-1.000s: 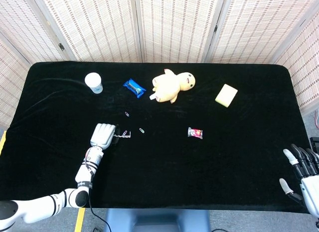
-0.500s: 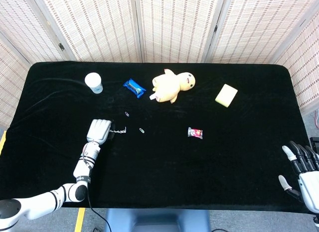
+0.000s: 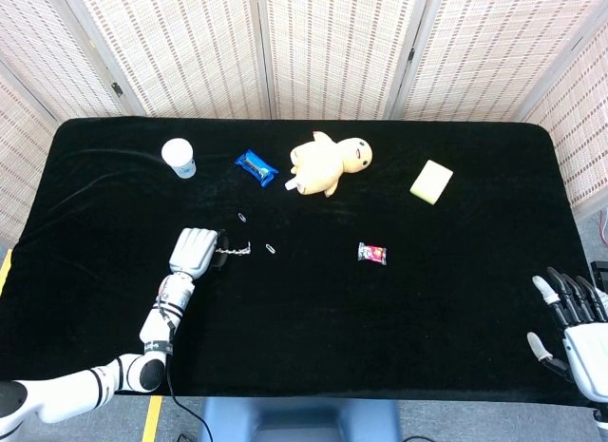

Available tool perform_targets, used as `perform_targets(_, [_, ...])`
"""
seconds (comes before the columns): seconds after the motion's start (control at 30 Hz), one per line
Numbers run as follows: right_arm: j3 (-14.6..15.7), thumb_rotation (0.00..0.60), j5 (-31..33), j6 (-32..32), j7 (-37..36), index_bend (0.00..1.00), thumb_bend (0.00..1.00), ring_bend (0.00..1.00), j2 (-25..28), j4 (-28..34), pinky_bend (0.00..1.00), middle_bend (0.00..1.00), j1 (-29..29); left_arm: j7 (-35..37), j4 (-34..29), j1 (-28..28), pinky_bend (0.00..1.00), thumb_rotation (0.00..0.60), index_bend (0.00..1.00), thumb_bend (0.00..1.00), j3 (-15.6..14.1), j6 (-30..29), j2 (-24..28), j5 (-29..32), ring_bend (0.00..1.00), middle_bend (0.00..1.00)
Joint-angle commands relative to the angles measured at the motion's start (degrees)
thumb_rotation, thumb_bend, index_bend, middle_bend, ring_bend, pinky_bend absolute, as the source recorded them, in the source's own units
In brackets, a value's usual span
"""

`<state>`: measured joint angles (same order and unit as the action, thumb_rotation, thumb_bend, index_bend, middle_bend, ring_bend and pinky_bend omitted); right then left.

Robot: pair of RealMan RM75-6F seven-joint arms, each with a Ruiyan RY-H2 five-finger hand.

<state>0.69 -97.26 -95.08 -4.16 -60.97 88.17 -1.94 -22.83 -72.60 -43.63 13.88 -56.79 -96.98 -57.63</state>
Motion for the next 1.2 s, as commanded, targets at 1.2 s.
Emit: perform_targets(1.2, [-1.9, 0.6, 6.9, 0.5, -5.8, 0.0, 0.36, 0.0, 0.9, -2.5, 0.0, 0.0, -1.8, -0.8, 17.5, -10.5, 1.0, 0.6, 0.8, 0.62, 2.3, 9.6, -11.4, 2.5, 1.0, 1.0])
